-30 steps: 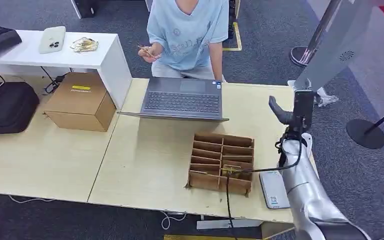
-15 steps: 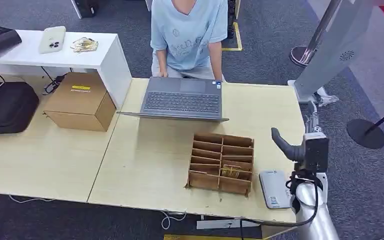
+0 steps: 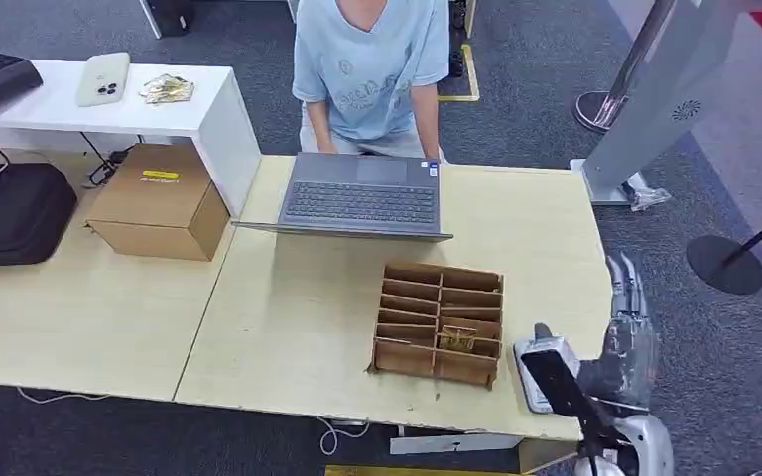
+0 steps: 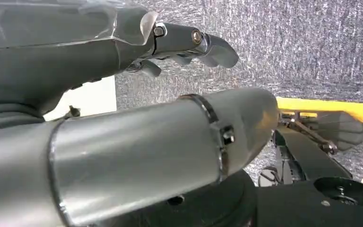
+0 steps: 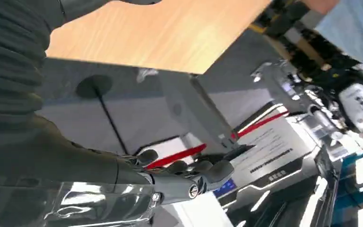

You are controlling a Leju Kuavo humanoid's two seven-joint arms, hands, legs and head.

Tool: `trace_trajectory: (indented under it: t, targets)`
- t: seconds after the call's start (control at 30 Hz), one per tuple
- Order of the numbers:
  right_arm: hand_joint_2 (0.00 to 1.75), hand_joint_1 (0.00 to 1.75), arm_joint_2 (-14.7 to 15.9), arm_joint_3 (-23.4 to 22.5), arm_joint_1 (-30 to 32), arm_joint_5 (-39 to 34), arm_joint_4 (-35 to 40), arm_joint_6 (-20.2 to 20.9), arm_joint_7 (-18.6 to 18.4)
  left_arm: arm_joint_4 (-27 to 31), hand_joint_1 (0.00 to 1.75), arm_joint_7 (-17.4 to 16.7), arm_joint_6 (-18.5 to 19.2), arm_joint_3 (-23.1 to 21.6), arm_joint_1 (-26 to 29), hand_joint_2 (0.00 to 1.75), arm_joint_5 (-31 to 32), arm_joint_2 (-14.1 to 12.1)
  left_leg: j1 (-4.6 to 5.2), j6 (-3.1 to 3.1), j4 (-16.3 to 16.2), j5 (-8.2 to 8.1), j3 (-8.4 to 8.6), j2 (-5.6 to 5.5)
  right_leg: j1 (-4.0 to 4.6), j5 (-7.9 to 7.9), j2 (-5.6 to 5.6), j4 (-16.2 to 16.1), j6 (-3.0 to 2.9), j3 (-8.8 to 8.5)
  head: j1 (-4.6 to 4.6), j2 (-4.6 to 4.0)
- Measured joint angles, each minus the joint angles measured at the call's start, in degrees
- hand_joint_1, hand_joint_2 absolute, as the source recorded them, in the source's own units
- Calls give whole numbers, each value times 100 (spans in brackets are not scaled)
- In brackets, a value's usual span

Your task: Pass the card to the sensor for recognition and then transmit it.

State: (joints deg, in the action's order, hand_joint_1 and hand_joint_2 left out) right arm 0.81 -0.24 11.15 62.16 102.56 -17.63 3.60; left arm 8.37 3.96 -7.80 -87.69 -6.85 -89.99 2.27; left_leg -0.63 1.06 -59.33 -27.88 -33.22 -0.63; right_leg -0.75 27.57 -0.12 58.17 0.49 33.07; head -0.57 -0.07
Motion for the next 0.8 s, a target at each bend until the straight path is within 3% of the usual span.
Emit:
trace_trajectory:
  t: [0.1, 0.2, 0.43, 0.73, 0.77, 0.8]
  targets:
    - [175, 0, -48, 13, 193, 1349, 247, 400, -713, 0, 0, -26, 9, 0, 2, 0, 0, 2, 0, 0, 0, 0, -1, -1, 0, 0, -1, 0, 0, -1, 2, 0]
    - [175, 0, -68, 133, 312, 1937, 410, 912, -1142, 0, 0, -92, 20, 0, 3, 0, 39, 2, 0, 0, 0, 0, 0, 1, 0, 0, 2, 0, 0, -1, 2, 0]
    - [175, 0, -37, 596, 481, 2127, 555, 1678, -1675, 0, 0, -94, 72, 0, 2, 0, 98, 2, 0, 0, 0, 0, 0, 1, 0, 0, 3, 0, 0, 0, 2, 0]
    - [175, 2, 190, 890, 485, 2002, 561, 1709, -1783, 0, 0, -87, 111, 0, -5, 0, 96, 2, 0, 0, 0, 0, -1, 1, 0, 0, 3, 0, 0, -1, 2, 0]
    - [175, 7, 206, 912, 472, 1963, 559, 1689, -1783, 0, 0, -85, 114, 0, -6, 0, 94, 0, 0, 0, 0, 0, -1, 1, 0, 0, 3, 0, 0, -1, 2, 0]
    - [175, 35, 225, 931, 452, 1950, 557, 1676, -1783, 0, 0, -85, 116, 0, -6, 0, 92, 0, 0, 0, 0, 0, -1, 1, 0, 0, 3, 0, 0, -1, 2, 0]
